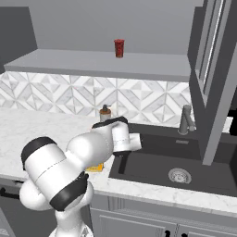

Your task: Pick the yogurt and place it on the digital scale for weighing, and close the cabinet.

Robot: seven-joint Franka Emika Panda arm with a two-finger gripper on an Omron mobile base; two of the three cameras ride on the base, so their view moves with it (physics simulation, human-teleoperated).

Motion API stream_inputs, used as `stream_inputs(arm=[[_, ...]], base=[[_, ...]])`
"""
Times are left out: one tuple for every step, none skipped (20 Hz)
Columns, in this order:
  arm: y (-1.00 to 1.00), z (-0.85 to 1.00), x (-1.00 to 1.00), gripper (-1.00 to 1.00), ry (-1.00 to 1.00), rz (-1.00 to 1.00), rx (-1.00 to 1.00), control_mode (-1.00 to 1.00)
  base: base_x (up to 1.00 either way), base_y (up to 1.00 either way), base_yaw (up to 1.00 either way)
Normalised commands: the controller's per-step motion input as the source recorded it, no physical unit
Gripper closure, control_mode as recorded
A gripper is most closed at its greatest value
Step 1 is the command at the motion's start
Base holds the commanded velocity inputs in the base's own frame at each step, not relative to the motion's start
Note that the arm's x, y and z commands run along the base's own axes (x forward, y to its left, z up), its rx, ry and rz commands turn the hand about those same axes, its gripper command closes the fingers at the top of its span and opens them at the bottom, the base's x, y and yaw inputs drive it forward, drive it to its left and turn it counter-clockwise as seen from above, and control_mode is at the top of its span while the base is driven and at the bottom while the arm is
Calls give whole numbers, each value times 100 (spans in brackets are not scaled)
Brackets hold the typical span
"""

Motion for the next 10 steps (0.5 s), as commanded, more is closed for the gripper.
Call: stream_inputs(arm=[[0,1,10,100,0,0,0,-100],[0,9,11,100,0,0,0,-100],[0,9,17,100,0,1,0,-100],[0,9,21,100,0,0,0,-100],[0,0,24,100,0,0,0,-100],[0,0,29,100,0,0,0,-100],[0,0,35,100,0,3,0,-100],[0,0,34,100,0,3,0,-100],[0,0,30,100,0,3,0,-100],[0,0,26,100,0,3,0,-100]], base=[[0,0,0],[0,0,0],[0,0,0],[0,0,0],[0,0,0],[0,0,0],[0,0,0],[0,0,0],[0,0,0],[0,0,0]])
